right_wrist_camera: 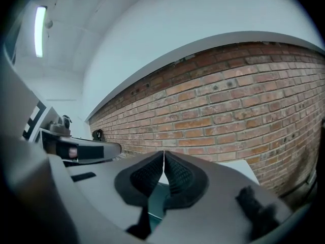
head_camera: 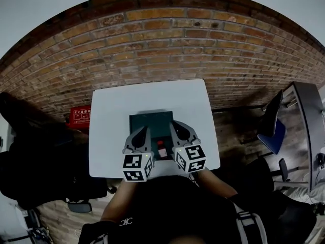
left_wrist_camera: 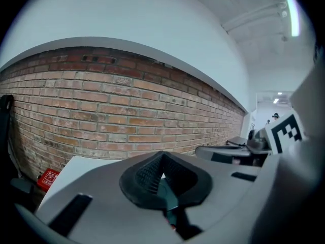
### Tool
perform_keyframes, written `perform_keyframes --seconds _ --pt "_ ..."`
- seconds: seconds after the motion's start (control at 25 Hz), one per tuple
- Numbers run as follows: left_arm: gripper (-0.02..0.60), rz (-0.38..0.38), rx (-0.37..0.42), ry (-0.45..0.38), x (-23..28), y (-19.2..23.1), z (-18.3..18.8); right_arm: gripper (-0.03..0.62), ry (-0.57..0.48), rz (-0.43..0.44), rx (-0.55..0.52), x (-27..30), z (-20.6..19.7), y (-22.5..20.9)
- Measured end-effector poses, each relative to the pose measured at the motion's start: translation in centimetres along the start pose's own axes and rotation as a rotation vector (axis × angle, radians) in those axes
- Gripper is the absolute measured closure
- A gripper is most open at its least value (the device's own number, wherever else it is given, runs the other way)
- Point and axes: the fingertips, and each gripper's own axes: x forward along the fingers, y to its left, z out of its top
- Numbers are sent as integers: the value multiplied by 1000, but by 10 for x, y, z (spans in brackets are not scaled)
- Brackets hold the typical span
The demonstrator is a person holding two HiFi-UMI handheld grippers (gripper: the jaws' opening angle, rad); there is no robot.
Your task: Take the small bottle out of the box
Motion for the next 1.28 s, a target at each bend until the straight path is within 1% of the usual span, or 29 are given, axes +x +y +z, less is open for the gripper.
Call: perform_keyframes --seconds 0.12,0.32,0.48,0.6,0.72,0.84,1.0,1.12,1.28 --pt "574 22 -16 26 4 8 -8 563 26 15 11 11 -7 -5" --pt "574 18 -27 40 8 28 -14 563 60 20 28 29 -17 3" --pt "574 0 -31 56 8 46 -18 563 94 -26 43 36 -31 7" --pt "574 -13 -52 83 5 60 -28 563 129 -62 46 39 -43 9" --pt "574 -34 -63 108 4 71 -36 562 164 -82 49 40 -57 15" --pt "574 -60 -60 131 6 76 -46 562 215 -98 39 41 -77 20" --pt "574 -83 -70 180 8 79 -69 562 296 -101 44 40 -110 25" --pt "574 -107 -54 208 7 76 -81 562 350 -104 53 37 -129 25" --pt "574 -128 -67 237 1 74 -96 562 455 -71 116 30 -163 35"
